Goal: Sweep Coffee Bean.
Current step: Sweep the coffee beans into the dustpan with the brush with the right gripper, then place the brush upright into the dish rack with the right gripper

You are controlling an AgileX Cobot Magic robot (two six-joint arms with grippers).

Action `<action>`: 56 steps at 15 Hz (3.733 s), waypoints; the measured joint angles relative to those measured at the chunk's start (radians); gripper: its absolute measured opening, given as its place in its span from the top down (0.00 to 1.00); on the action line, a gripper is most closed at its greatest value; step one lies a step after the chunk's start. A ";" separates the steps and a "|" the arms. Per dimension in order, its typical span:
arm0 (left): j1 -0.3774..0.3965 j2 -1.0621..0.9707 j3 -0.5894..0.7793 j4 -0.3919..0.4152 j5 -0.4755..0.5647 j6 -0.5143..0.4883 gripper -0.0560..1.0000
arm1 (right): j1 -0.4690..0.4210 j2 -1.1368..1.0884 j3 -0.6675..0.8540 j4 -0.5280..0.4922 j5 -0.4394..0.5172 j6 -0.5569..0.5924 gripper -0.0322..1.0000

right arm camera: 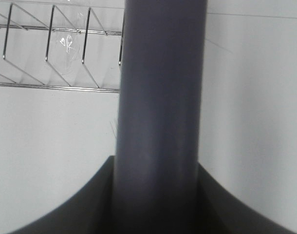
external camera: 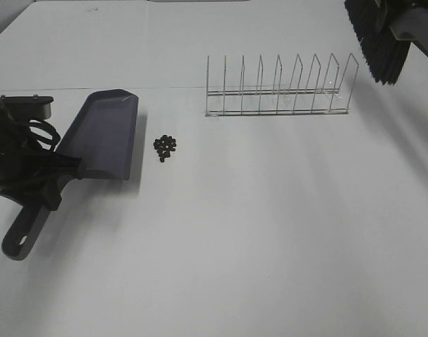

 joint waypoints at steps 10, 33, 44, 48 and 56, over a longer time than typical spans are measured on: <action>-0.005 0.104 0.000 0.026 -0.008 -0.022 0.70 | 0.227 -0.210 0.507 -0.028 -0.131 0.152 0.72; -0.041 0.155 -0.016 0.002 -0.047 -0.048 0.70 | 0.677 0.458 -0.206 0.127 -0.006 0.148 0.72; -0.041 0.155 -0.016 0.000 -0.048 -0.048 0.70 | 0.666 0.350 -0.324 -0.068 0.010 0.141 0.72; -0.041 0.155 -0.016 0.000 -0.048 -0.048 0.70 | 0.533 0.249 -0.323 -0.080 0.011 0.129 0.72; -0.041 0.155 -0.016 0.000 -0.049 -0.048 0.70 | 0.221 -0.022 0.066 -0.092 0.009 0.096 0.72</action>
